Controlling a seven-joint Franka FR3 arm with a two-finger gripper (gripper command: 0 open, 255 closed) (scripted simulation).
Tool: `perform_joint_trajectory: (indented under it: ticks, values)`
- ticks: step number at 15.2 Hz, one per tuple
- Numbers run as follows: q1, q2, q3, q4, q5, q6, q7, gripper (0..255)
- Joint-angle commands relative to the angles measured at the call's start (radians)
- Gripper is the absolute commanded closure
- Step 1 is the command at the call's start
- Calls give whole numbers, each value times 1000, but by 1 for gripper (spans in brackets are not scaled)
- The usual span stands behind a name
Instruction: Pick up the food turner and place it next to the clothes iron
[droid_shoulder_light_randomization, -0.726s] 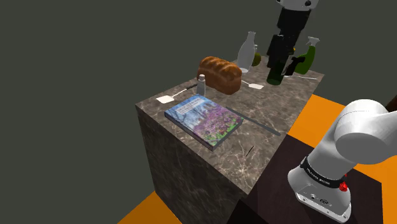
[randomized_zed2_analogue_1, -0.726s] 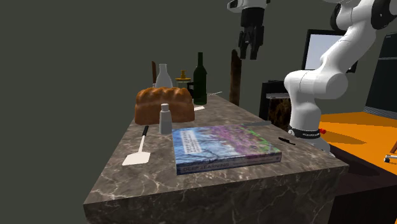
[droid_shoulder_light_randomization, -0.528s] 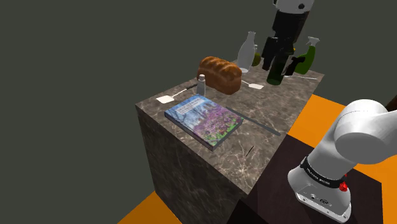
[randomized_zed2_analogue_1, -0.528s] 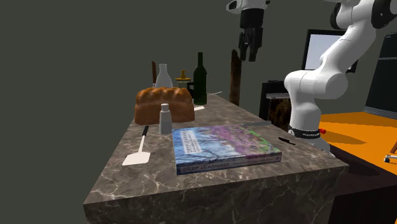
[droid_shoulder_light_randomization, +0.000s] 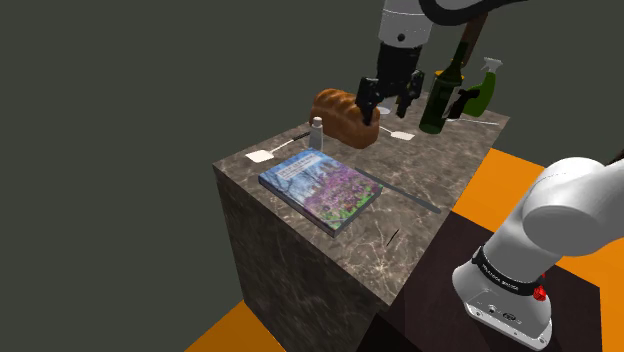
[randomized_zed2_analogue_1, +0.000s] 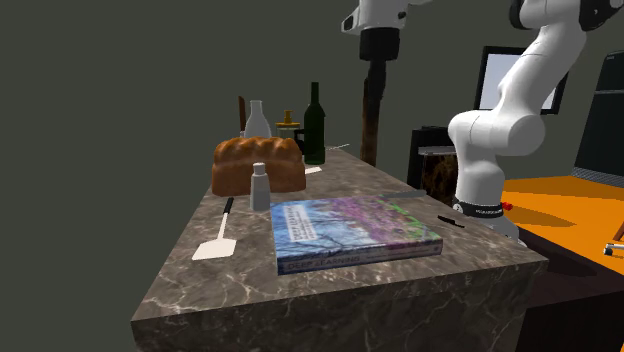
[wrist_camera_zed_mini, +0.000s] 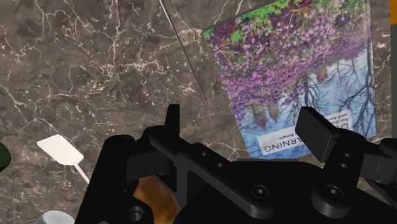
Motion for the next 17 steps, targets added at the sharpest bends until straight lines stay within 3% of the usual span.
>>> perform_joint_trajectory:
  ticks: [1,5,10,17]
  values:
    - [-20,70,44,22,11,51,109,0]
    - [-64,221,121,94,4,131,314,0]
    - [-112,428,192,217,-54,206,578,0]
    - [-125,727,212,442,-189,249,932,0]
